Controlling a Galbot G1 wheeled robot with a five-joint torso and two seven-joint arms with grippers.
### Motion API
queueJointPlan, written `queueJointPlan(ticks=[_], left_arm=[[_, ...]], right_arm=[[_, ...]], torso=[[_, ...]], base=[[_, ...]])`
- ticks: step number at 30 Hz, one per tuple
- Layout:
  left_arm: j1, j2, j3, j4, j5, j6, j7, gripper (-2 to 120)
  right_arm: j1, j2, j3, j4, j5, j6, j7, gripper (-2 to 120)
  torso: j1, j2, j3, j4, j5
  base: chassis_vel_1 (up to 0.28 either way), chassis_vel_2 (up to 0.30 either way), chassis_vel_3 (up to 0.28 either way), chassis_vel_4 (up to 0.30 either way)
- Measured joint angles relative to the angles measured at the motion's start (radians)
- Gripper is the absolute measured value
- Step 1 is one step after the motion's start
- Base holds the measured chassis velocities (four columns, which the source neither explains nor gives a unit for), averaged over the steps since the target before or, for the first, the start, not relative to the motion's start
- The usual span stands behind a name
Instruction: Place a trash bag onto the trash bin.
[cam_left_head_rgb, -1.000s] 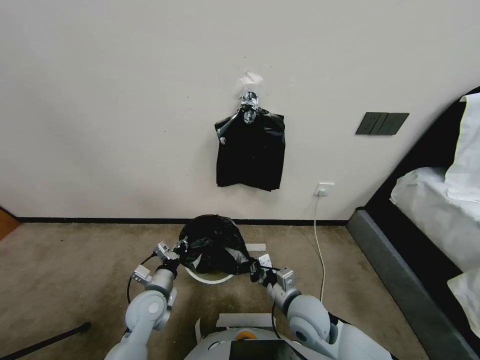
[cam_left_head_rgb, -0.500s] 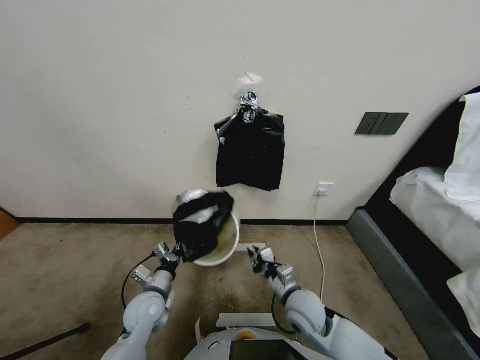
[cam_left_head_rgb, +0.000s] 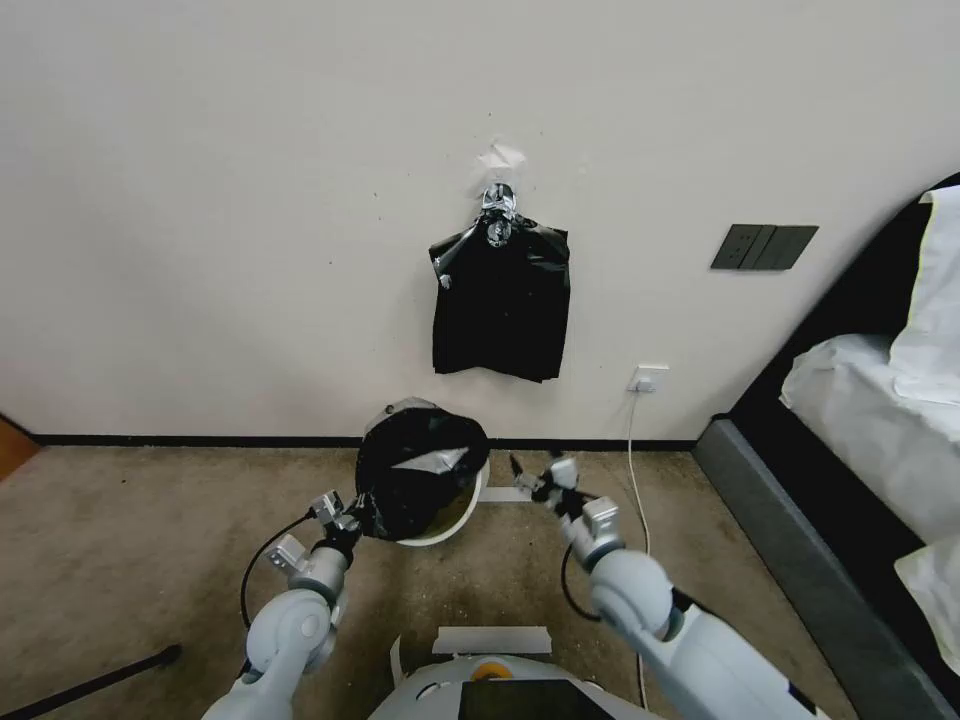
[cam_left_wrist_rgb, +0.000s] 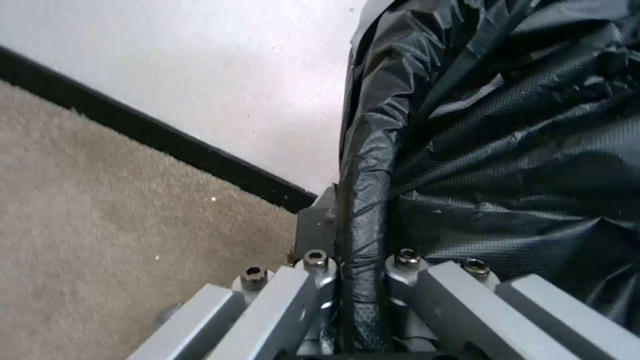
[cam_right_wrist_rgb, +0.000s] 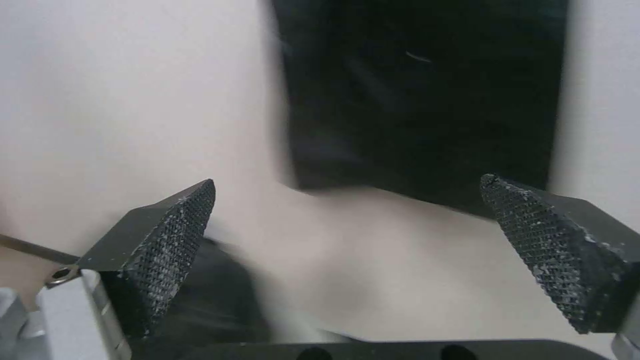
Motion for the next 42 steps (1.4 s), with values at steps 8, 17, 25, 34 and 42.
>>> queueJointPlan(ticks=[8, 17, 25, 34, 42], left_arm=[[0.0, 0.01, 0.0, -0.009, 0.011, 0.0, 0.005, 1], [0.004, -0.004, 0.008, -0.012, 0.041, 0.001, 0.013, 1], [0.007, -0.011, 0.01, -0.011, 0.051, 0.001, 0.016, 1], [0.005, -0.018, 0.008, -0.002, 0.053, 0.002, 0.016, 1], [-0.001, -0.019, 0.009, 0.002, 0.051, 0.003, 0.014, 1]], right_arm=[[0.027, -0.118, -0.015, -0.064, -0.273, 0.045, -0.46, 100], [0.267, -0.214, -0.211, -0.164, -0.473, -0.061, -0.544, 100], [0.38, -0.191, -0.325, -0.232, -0.464, -0.095, -0.501, 100], [0.398, -0.18, -0.362, -0.243, -0.453, -0.089, -0.483, 72], [0.396, -0.181, -0.368, -0.242, -0.448, -0.084, -0.479, 46]], torso=[[0.0, 0.0, 0.0, 0.0002, 0.0002], [0.0, 0.0, 0.0, 0.0002, 0.0003], [0.0, 0.0, 0.0, 0.0004, 0.0003], [0.0, 0.0, 0.0, 0.0001, 0.0003], [0.0, 0.0, 0.0, 0.0002, 0.0003]], base=[[0.0, 0.0, 0.0, 0.0], [0.0, 0.0, 0.0, 0.0], [0.0, 0.0, 0.0, 0.0], [0.0, 0.0, 0.0, 0.0], [0.0, 0.0, 0.0, 0.0]])
